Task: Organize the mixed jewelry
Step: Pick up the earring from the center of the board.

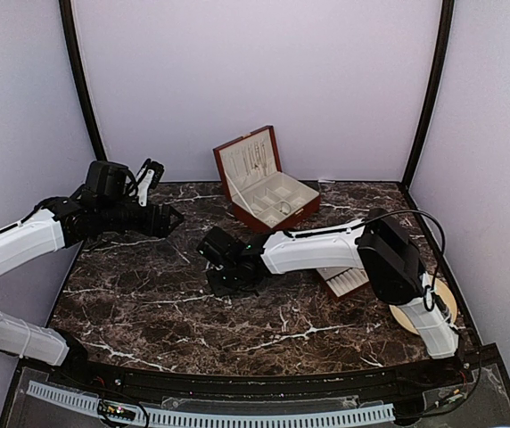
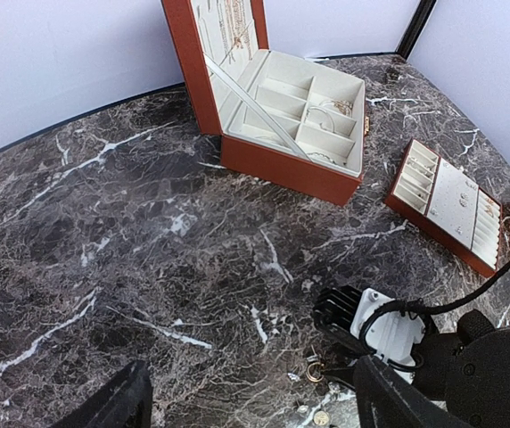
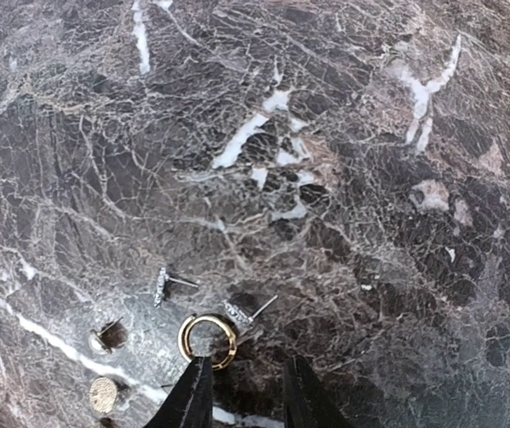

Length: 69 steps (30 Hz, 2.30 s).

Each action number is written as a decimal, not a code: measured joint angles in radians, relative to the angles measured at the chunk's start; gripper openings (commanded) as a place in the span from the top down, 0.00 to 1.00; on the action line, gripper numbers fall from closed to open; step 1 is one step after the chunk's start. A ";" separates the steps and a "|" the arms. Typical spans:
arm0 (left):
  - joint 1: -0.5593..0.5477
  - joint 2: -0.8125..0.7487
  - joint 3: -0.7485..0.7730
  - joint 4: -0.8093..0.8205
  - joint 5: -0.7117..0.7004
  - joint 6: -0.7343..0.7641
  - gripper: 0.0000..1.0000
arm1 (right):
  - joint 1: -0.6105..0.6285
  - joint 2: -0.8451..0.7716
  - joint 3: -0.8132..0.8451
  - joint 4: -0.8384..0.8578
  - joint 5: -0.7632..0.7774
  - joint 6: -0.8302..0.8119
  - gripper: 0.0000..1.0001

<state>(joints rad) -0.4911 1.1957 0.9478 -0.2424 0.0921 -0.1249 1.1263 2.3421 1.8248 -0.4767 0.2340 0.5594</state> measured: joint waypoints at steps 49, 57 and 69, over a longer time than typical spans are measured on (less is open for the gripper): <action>0.000 -0.004 0.000 0.000 0.001 -0.006 0.19 | 0.005 0.078 0.123 -0.051 0.070 -0.071 1.00; 0.000 -0.004 0.000 0.000 0.001 -0.011 0.19 | 0.006 0.013 0.013 -0.014 0.087 -0.065 1.00; -0.038 -0.028 -0.115 0.109 0.042 -0.161 0.22 | -0.049 -0.289 -0.369 0.197 0.074 -0.044 1.00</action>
<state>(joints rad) -0.5293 1.1675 0.8326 -0.1329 0.1345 -0.2855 1.0771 2.0529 1.4563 -0.2794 0.3077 0.5152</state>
